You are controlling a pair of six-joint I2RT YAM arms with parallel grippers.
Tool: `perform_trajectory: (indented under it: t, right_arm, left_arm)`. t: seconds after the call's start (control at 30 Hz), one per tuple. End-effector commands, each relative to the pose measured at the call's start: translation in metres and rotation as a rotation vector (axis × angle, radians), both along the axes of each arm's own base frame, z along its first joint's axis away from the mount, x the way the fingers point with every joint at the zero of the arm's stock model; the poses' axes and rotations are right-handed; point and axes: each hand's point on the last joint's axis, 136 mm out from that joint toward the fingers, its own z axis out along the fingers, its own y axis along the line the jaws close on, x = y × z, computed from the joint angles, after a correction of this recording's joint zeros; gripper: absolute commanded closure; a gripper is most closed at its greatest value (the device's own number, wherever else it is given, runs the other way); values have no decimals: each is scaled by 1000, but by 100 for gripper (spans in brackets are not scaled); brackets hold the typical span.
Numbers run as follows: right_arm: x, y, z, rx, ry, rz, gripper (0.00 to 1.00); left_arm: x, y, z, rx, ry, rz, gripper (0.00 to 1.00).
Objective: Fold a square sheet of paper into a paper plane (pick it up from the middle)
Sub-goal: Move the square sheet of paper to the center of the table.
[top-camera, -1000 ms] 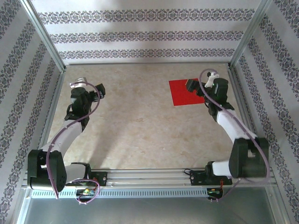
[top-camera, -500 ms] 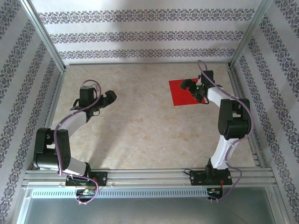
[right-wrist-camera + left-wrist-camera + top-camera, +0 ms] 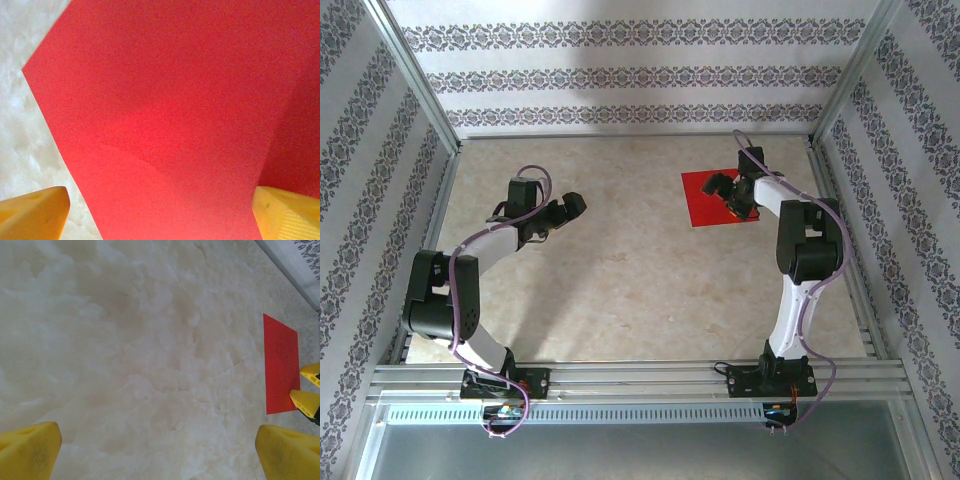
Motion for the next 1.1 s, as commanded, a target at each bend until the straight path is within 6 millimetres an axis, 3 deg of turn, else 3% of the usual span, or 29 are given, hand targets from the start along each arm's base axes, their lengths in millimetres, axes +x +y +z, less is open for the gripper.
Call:
perform_trajectory:
  t: [0.0, 0.3, 0.57, 0.67, 0.77, 0.87, 0.93, 1.0, 1.07]
  right_arm:
    - [-13, 13, -13, -30, 62, 4, 5]
    - [-71, 86, -21, 13, 168, 24, 3]
    - [-161, 175, -42, 88, 317, 36, 3]
    - [-184, 197, -36, 141, 344, 17, 4]
    - [-179, 214, -9, 227, 267, 38, 4]
    - [-153, 215, 46, 269, 87, 83, 3]
    - [-140, 200, 79, 216, -42, 114, 2]
    - [-132, 174, 95, 118, -140, 130, 2]
    - [-128, 144, 97, 45, -189, 146, 2]
  left_arm:
    - [0, -7, -1, -14, 30, -8, 0]
    - [-5, -14, -10, 6, 70, -19, 0]
    - [-11, -17, -17, 34, 109, -18, 0]
    - [-12, -18, -19, 40, 124, -17, 0]
    - [-12, -19, -20, 41, 146, -10, 0]
    - [-14, -24, -19, 51, 175, -3, 0]
    - [-18, -31, -16, 51, 206, 7, 0]
    - [-28, -41, -16, 68, 256, 27, 0]
    - [-37, -54, -17, 105, 290, 43, 0]
